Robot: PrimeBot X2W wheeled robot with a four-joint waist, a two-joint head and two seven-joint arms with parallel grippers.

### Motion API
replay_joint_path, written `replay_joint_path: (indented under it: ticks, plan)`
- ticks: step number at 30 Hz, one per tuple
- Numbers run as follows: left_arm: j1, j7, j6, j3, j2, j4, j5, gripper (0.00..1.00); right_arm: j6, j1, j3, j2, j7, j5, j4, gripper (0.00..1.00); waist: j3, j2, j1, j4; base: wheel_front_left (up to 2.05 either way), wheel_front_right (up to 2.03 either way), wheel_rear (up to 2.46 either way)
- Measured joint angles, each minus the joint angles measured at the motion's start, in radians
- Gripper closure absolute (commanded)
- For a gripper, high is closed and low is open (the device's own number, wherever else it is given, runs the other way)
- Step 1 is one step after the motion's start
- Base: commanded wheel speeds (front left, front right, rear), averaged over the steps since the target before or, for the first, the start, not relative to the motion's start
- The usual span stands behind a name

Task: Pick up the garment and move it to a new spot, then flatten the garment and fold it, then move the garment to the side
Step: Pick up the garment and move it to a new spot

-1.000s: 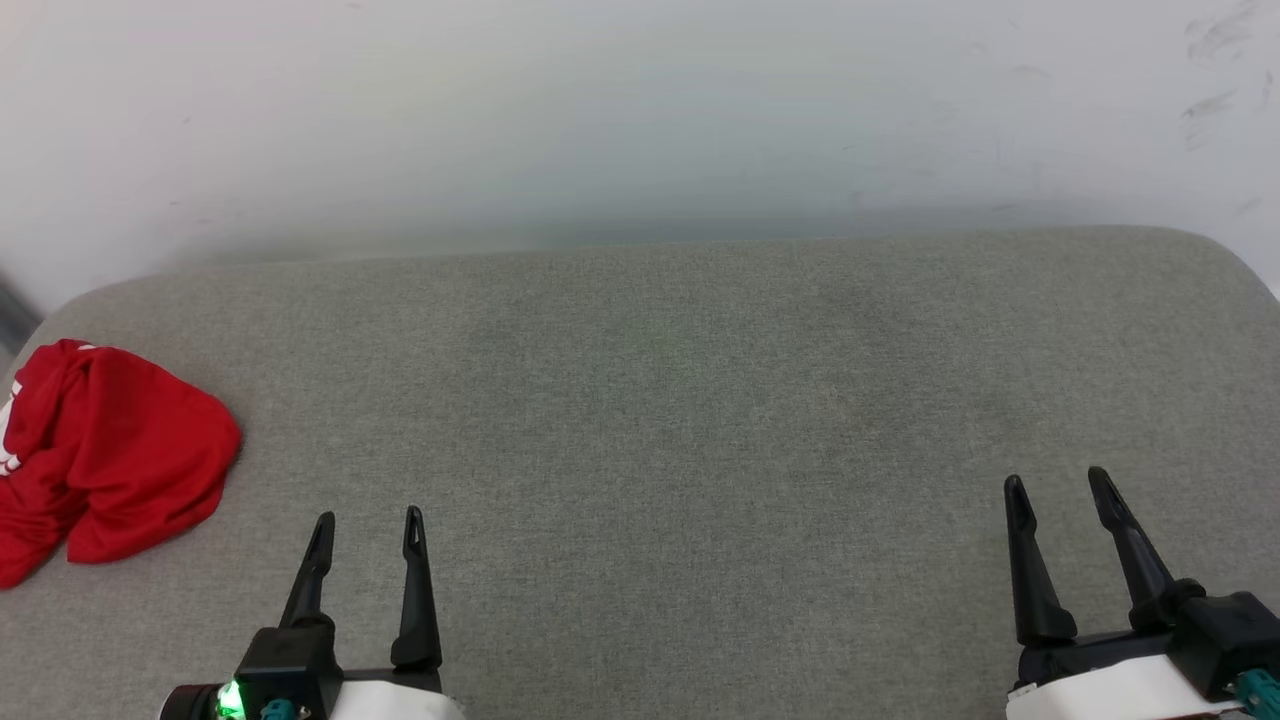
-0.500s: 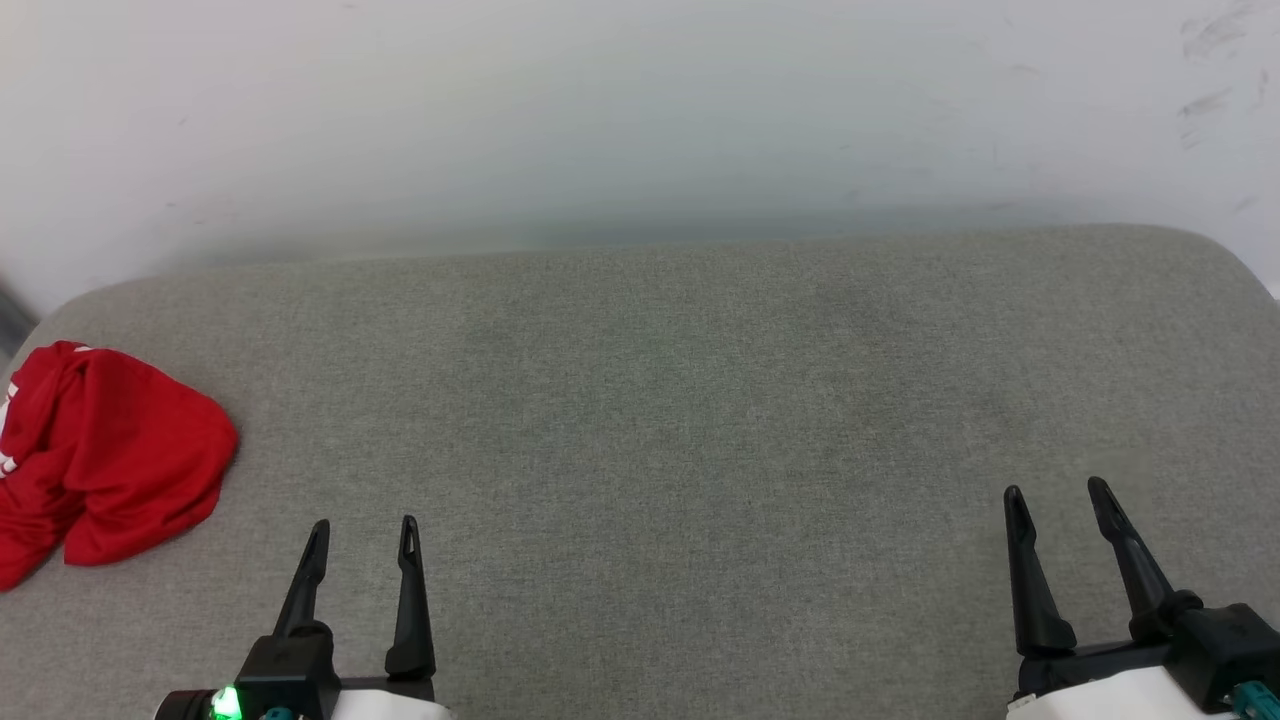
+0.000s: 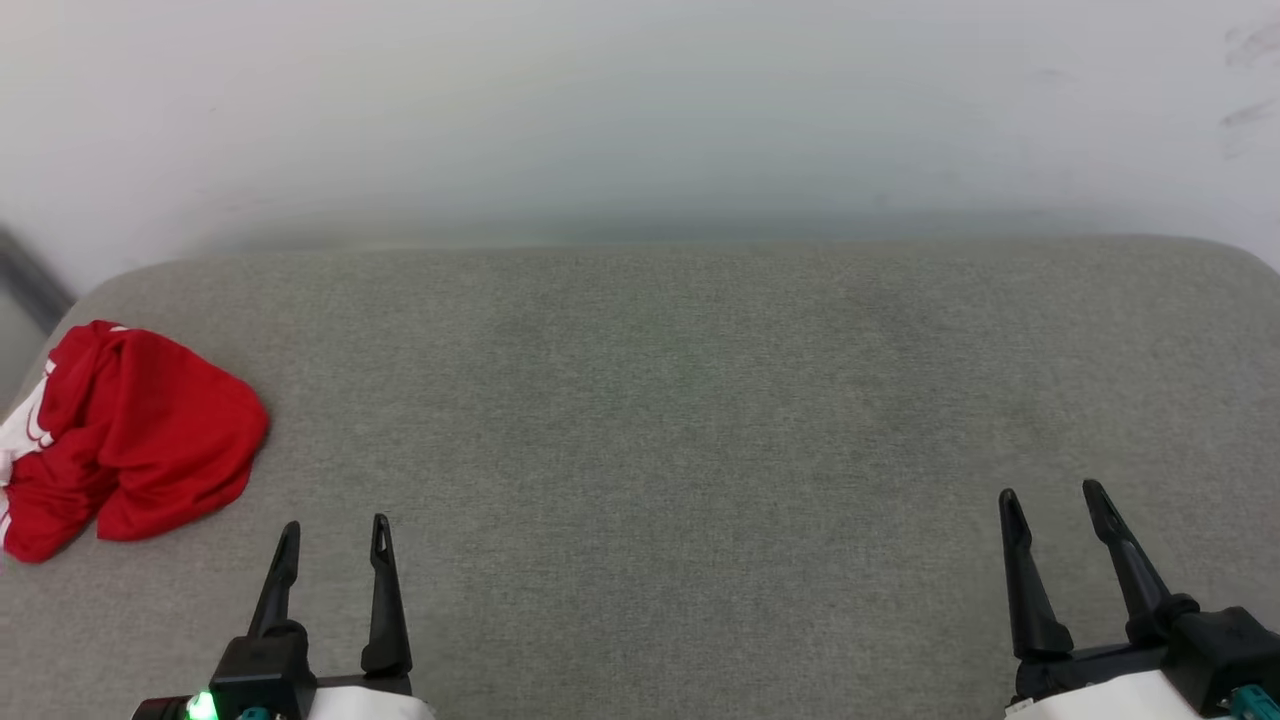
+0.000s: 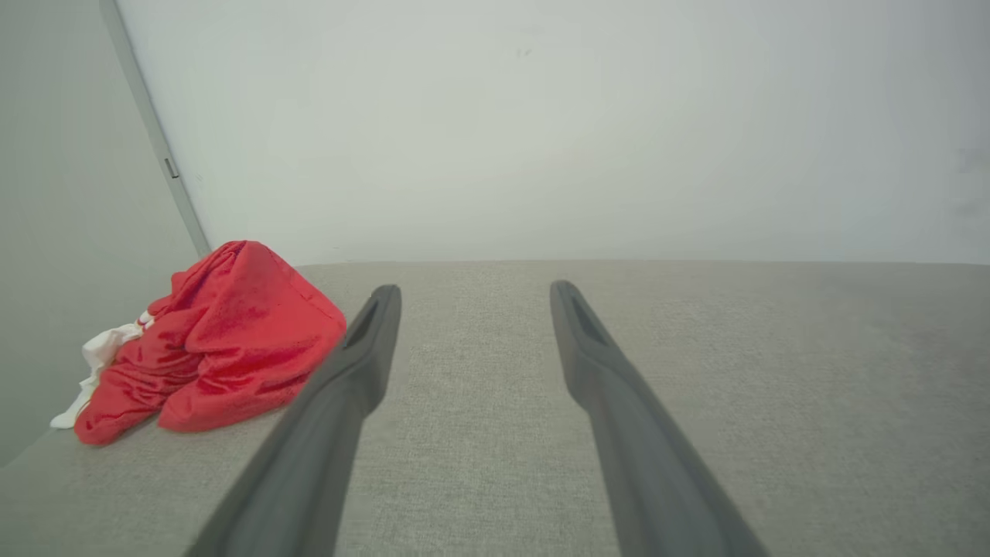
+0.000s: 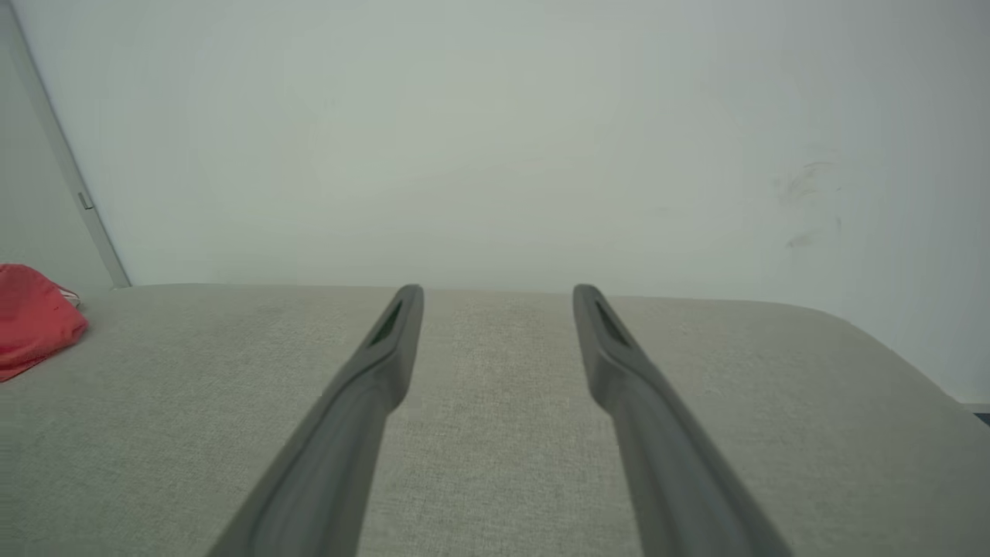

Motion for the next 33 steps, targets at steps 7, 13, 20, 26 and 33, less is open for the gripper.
replay_joint_path:
  ticks: [7,13,20,26,33]
  plan:
    - [-0.005,0.000,0.004,0.023,-0.001,-0.002,-0.017,0.00,0.000,0.005,0.003,0.000,0.000,-0.011,-0.013,0.00,0.004,0.0000,0.0000,0.075,0.00,0.00,0.00]
    - [-0.007,0.000,0.024,0.049,-0.001,-0.001,-0.036,0.00,0.000,0.005,0.028,0.000,0.000,-0.040,-0.022,0.00,0.008,0.0000,0.0000,0.159,0.00,0.00,0.00]
    - [-0.002,0.000,0.052,0.055,-0.001,-0.010,-0.045,0.00,0.000,0.005,0.028,0.000,0.000,-0.063,-0.032,0.00,0.010,0.0000,0.0000,0.260,0.00,0.00,0.00]
    - [0.009,0.000,0.069,0.054,-0.001,-0.018,-0.049,0.00,0.000,0.008,0.034,0.000,0.000,-0.063,-0.031,0.00,0.012,0.0000,0.0000,0.344,0.00,0.00,0.00]
    - [0.020,0.000,0.081,0.054,-0.001,-0.025,-0.052,0.00,0.000,0.019,0.044,0.000,0.000,-0.063,-0.030,0.00,0.012,0.0000,0.0000,0.426,0.00,0.00,0.00]
